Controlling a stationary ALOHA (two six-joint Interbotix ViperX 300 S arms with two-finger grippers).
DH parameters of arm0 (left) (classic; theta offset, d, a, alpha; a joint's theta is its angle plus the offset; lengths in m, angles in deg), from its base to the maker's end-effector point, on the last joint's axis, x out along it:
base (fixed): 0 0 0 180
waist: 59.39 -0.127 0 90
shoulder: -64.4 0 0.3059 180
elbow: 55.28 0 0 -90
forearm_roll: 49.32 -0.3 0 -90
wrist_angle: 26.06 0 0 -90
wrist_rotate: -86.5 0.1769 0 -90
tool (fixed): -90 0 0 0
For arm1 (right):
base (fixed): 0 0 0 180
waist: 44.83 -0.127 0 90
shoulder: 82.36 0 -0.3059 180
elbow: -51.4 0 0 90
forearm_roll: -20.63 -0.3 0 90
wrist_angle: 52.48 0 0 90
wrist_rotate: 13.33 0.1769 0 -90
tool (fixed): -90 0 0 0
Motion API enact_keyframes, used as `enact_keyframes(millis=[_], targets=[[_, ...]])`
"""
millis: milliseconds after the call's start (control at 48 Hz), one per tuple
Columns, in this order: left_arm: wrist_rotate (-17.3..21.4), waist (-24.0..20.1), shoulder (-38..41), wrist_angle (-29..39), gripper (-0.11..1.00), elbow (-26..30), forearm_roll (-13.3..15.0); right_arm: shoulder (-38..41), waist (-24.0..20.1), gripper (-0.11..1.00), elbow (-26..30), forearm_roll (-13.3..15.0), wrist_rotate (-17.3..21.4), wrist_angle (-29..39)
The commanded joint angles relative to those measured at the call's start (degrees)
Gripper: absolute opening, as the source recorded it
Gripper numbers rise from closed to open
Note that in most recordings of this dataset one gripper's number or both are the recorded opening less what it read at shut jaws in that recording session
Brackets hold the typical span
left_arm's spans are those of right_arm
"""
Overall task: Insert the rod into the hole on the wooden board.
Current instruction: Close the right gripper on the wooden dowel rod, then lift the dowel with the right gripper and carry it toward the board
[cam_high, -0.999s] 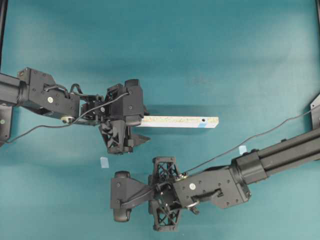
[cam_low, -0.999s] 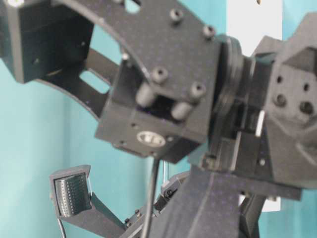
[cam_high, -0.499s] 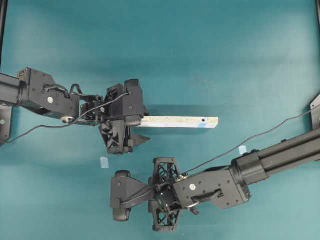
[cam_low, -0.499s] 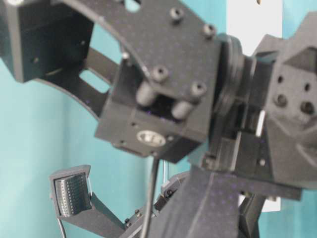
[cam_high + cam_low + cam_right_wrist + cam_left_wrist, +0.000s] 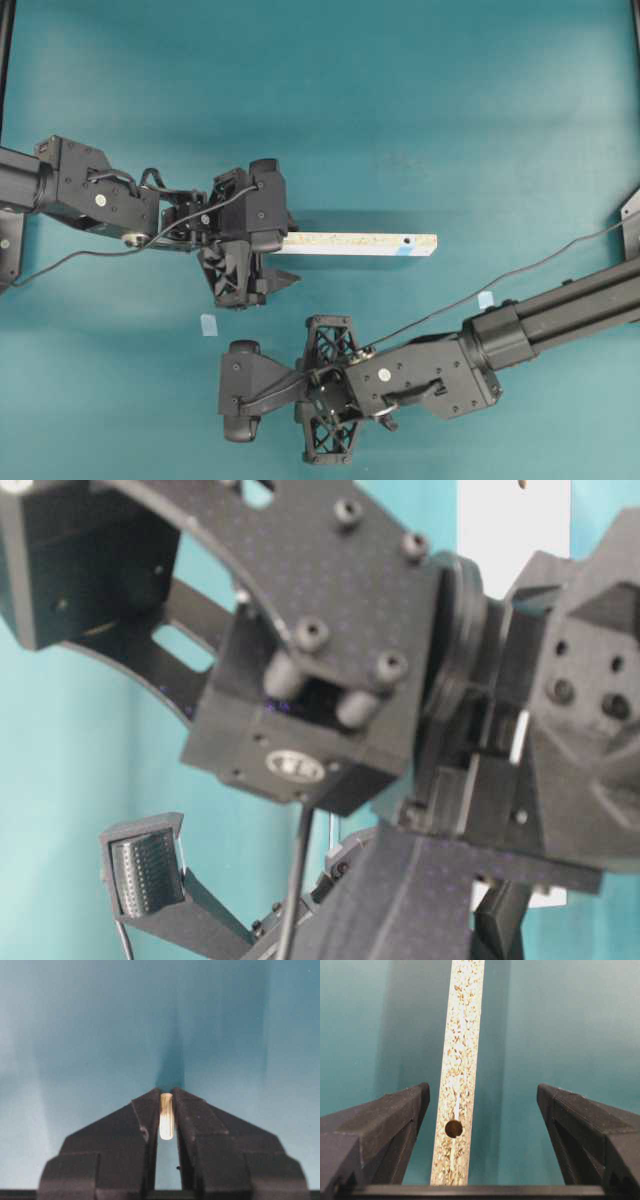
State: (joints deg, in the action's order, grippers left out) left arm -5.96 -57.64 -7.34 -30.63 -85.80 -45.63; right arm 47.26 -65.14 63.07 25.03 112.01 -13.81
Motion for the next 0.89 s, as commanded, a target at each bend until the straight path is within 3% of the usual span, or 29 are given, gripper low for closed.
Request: enact_keyframes(millis=[0,604,874], targets=[[-0.35,0.26,-0.88,-0.26,1.00,0.53,-0.09,-1.58,-0.35,0.11,1.49,-0.09,-0.09,-0.26],[-0.44,0.35,-0.97,0.00,1.00,0.53,-0.09,-7.65,0.70,0.11,-0.35,1.14,0.26,-3.69],[-0.44,0.79,-0.88,0.00,1.00,0.53,-0.09,-14.15,1.93,0.11,-5.89,8.17,0.35,-11.95]])
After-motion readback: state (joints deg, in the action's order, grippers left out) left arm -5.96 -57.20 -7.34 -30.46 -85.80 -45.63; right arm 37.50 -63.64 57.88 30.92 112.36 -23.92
